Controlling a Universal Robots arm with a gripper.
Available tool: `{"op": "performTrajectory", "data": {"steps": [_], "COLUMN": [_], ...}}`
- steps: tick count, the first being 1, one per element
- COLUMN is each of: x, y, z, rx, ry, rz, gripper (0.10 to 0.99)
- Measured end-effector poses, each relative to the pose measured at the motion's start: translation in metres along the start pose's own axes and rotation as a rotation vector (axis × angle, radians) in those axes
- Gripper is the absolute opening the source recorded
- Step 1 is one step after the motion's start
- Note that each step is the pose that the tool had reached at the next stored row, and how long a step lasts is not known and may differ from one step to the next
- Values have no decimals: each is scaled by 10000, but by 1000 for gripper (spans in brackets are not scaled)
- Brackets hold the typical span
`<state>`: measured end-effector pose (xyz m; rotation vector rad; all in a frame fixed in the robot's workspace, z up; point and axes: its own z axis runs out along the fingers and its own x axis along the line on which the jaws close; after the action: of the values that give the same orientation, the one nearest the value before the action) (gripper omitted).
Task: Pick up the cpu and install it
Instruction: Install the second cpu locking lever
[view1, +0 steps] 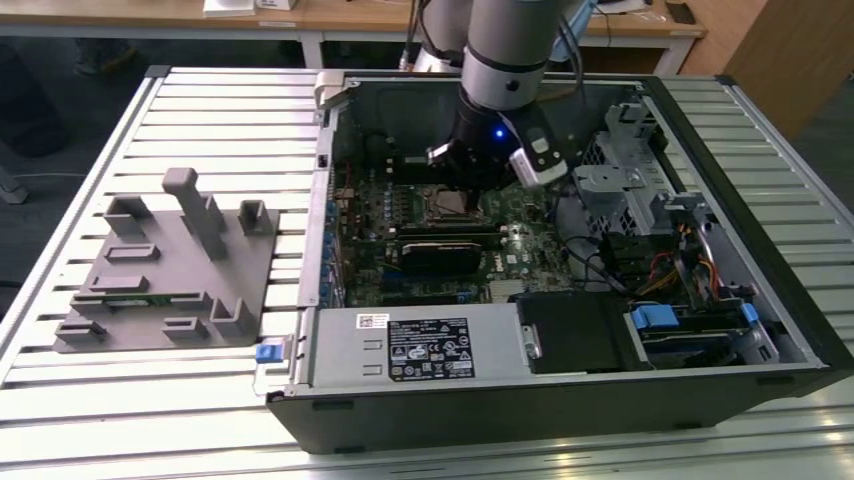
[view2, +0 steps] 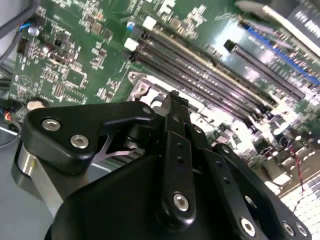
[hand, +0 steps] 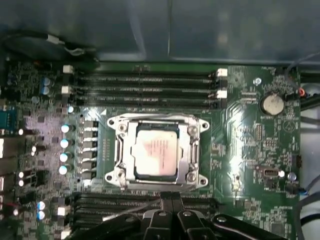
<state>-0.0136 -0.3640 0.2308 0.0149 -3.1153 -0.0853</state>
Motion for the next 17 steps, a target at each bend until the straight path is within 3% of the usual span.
{"op": "performTrajectory", "data": {"steps": [11,17], "x": [228,239], "y": [-54,-59], "z": [14,101], "rx": [-3,-4], "ry": [-1,33], "rz": [-2,1], "gripper": [106,106]}}
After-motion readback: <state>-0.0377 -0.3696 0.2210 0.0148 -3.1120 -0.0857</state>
